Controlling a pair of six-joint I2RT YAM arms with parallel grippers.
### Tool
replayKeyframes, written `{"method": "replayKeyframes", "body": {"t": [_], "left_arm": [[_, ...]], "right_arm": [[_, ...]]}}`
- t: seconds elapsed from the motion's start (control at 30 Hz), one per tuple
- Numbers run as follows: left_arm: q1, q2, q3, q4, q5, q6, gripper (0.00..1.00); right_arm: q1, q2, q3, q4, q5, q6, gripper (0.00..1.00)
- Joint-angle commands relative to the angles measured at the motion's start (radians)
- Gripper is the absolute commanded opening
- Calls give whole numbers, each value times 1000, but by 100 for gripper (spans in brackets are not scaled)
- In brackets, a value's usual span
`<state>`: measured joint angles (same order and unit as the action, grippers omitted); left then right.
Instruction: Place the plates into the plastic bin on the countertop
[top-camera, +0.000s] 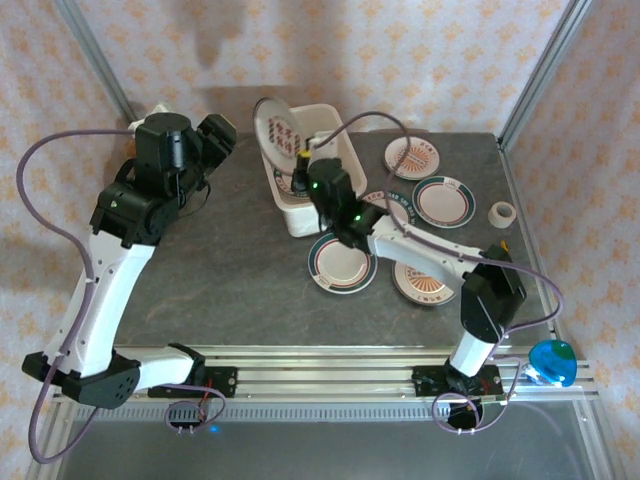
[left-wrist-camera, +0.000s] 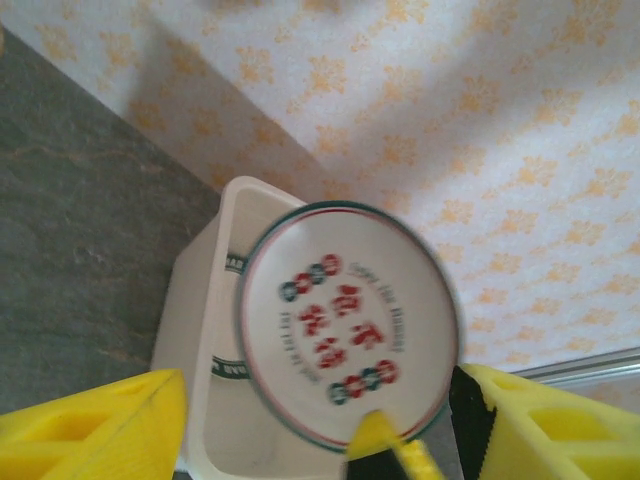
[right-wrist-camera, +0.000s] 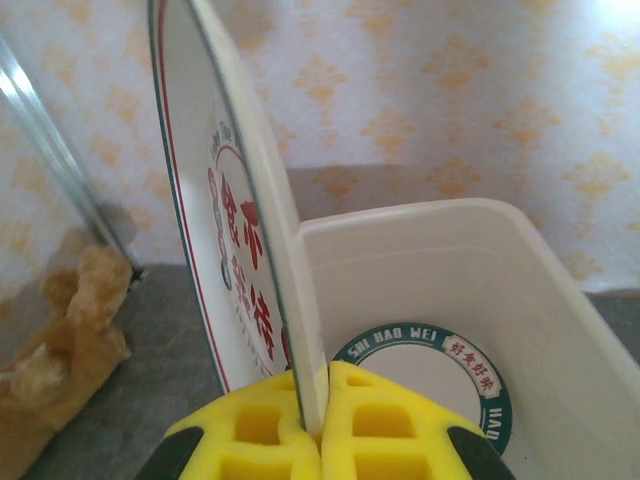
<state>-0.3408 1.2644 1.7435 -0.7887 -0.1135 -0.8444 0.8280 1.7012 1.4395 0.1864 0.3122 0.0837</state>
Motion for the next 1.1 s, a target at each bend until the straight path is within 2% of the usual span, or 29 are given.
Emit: {"method": "replayKeyframes", "body": {"t": [0.0, 0.13, 0.23, 0.33, 0.43, 0.6, 0.73, 0.9, 1.07], "left_arm": [[26, 53, 14, 36, -6, 157, 70], [73, 77, -48, 126, 80, 250, 72], [135, 100, -98, 178, 216, 255, 72], [168, 132, -137, 185, 282, 289, 72], [177, 155, -181, 188, 308, 351, 72], [185, 161, -262, 225, 330, 409, 73], [186, 138, -329, 277, 341, 425, 72], [189, 115, -385, 307, 330, 450, 73], [202, 125, -381, 286, 313, 469, 73]], "right_arm": [[-90, -53, 109, -172, -36, 287, 0], [-168, 10, 256, -409, -88, 507, 0], [-186, 42, 300, -468, -101, 596, 0], [-198, 74, 314, -509, -126, 709, 0], [-204, 108, 319, -550, -142, 830, 0], [-204, 179, 360, -588, -181, 946, 0], [-203, 241, 419, -643, -207, 998, 0], [-199, 280, 459, -715, -154, 1057, 0], [-204, 334, 521, -765, -163, 1095, 0]]}}
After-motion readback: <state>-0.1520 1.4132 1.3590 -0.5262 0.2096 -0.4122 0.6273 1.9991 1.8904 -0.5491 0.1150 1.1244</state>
